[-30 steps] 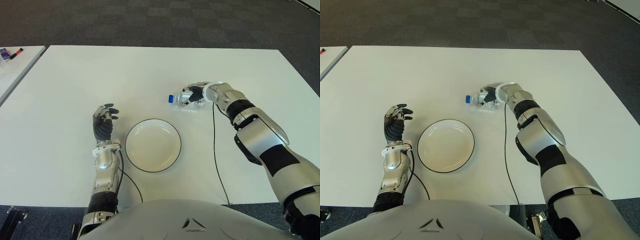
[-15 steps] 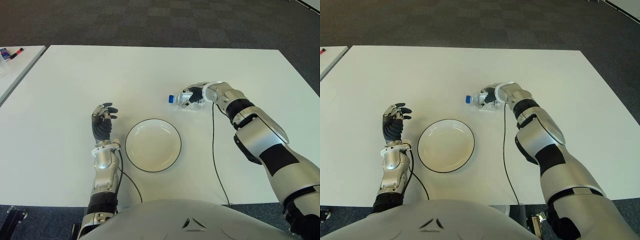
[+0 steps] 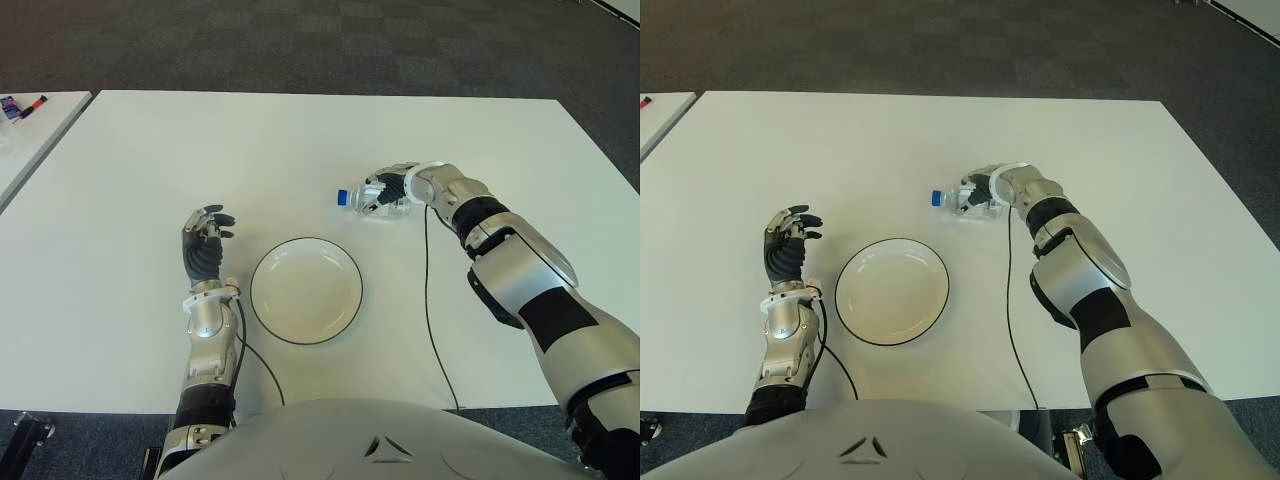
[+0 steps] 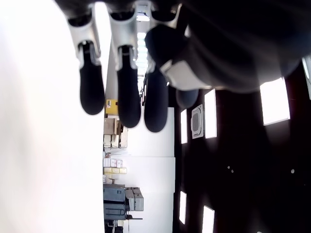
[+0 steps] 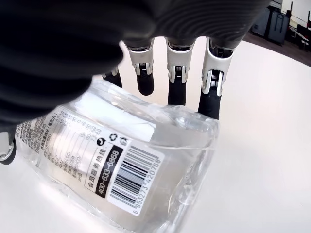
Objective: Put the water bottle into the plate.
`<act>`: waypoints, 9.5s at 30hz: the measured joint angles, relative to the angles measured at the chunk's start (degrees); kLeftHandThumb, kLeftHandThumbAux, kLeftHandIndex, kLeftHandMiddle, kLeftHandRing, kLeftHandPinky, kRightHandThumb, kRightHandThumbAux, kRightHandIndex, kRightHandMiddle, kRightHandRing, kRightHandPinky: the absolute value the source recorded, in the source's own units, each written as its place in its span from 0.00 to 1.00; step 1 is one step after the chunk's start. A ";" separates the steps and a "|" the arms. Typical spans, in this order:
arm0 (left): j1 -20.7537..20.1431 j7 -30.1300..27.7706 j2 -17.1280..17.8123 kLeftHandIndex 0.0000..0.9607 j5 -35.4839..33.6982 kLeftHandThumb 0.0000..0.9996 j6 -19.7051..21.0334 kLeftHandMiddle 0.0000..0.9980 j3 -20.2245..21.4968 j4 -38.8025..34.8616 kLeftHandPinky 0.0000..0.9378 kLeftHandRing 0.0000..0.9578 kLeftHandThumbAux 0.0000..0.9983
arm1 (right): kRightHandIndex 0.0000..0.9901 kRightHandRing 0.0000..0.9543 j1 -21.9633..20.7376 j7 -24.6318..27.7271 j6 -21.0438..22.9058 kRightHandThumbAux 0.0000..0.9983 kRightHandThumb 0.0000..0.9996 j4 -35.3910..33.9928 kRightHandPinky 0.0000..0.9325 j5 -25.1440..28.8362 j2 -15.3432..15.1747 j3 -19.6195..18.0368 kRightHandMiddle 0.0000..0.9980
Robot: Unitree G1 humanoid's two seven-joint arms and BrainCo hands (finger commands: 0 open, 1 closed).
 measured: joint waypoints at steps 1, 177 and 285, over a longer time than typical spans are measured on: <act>0.00 0.00 0.00 0.39 -0.05 0.94 0.03 0.51 0.00 -0.01 0.55 0.51 0.66 | 0.00 0.15 0.00 -0.09 -0.02 0.33 0.59 0.00 0.37 0.01 0.00 0.00 0.01; 0.51 1.03 0.06 0.39 -2.82 0.94 -0.14 0.51 -2.25 -2.53 0.52 0.50 0.66 | 0.44 0.54 5.24 -16.11 12.91 0.65 0.96 0.64 0.76 5.69 3.35 -8.55 0.45; -1.13 0.88 0.09 0.41 -4.07 0.95 -1.12 0.54 -1.59 -1.14 0.55 0.50 0.65 | 0.43 0.95 31.52 -13.74 22.26 0.67 0.86 -44.03 0.94 32.88 7.98 -35.44 0.54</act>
